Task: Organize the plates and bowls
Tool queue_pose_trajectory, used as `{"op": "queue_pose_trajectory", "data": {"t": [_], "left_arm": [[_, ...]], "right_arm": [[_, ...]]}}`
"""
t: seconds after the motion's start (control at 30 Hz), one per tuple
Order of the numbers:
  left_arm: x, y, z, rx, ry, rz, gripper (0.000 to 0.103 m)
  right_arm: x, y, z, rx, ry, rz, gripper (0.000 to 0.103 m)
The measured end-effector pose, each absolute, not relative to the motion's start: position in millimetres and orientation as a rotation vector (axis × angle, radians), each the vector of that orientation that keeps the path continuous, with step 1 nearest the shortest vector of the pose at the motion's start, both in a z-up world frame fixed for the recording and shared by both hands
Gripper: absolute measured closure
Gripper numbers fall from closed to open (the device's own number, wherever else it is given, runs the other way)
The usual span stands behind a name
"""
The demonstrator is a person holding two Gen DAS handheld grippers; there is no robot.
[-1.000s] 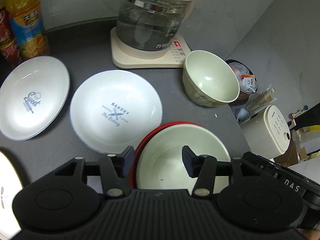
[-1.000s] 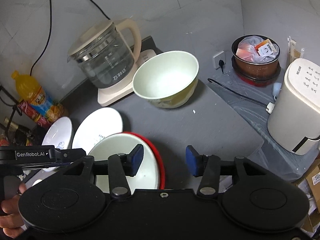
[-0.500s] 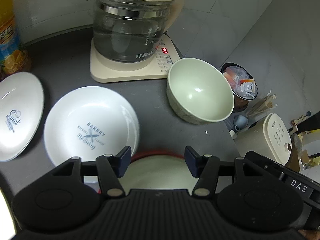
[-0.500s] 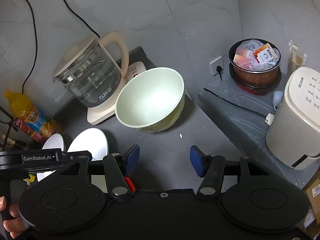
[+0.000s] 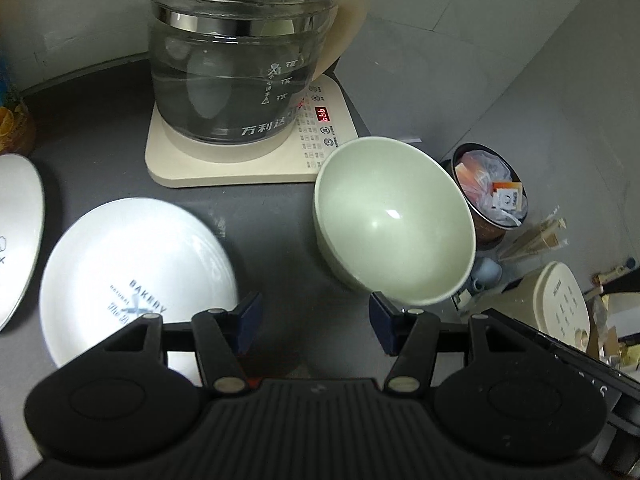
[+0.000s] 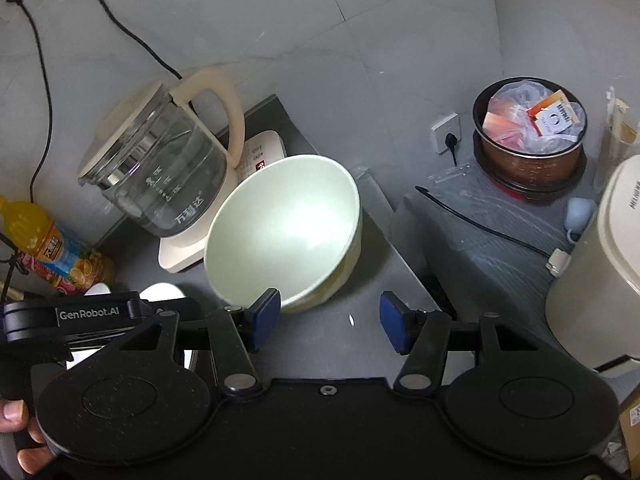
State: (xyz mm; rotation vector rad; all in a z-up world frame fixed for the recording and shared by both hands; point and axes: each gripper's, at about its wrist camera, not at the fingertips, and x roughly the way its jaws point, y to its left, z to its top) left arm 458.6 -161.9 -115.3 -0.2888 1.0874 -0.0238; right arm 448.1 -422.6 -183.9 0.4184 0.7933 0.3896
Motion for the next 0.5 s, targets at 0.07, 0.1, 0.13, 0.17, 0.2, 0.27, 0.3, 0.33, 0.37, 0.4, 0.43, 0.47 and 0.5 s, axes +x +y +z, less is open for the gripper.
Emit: {"op": "queue_pose_trajectory", "data": {"t": [0.07,0.1,0.13,0.17,0.2,0.27,0.3,0.33,0.37,0.4,0.43,0.47,0.5], "left_arm": [[466,-163,-118,-0.300,1.082,-0.013,0.046],[469,-163,-120,-0.305,1.077,-0.011,0.046],[472,-164,-121,-0.309,1.076,-0.007,0.047],[476,-164,-124,-0.317,1.078,-0.003,0.047],[480,-164,-126,-0.325,1.082,-0.001,0.047],[486,-165,-131,-0.345,1.088,0.004,0.050],[490,-165,-134,-0.351,1.093,0.007,0.050],[493,-165,-137,-0.357,1.098,0.011,0.051],[497,-166,-139,-0.362,1.102,0.016,0.052],[500,-167,-142,-0.366,1.105,0.017,0.055],[503,-169,-145,-0.368,1.109,0.019,0.057],[506,-170,-147,-0.371,1.117,0.022,0.059],[509,-170,-151,-0.377,1.126,0.025,0.064]], "right_arm": [[457,-421,-186,0.421,0.801,0.397,0.048],[460,-420,-187,0.423,0.804,0.401,0.048],[464,-419,-188,0.424,0.808,0.404,0.049],[468,-418,-189,0.425,0.814,0.406,0.049],[473,-416,-191,0.426,0.822,0.407,0.049],[481,-414,-196,0.434,0.839,0.404,0.052],[484,-412,-198,0.438,0.847,0.405,0.053],[488,-411,-200,0.442,0.856,0.405,0.055],[491,-409,-203,0.444,0.863,0.405,0.056],[494,-409,-205,0.445,0.871,0.403,0.056],[496,-407,-208,0.448,0.878,0.400,0.057],[498,-406,-210,0.452,0.885,0.399,0.058],[501,-405,-213,0.457,0.893,0.397,0.059]]}}
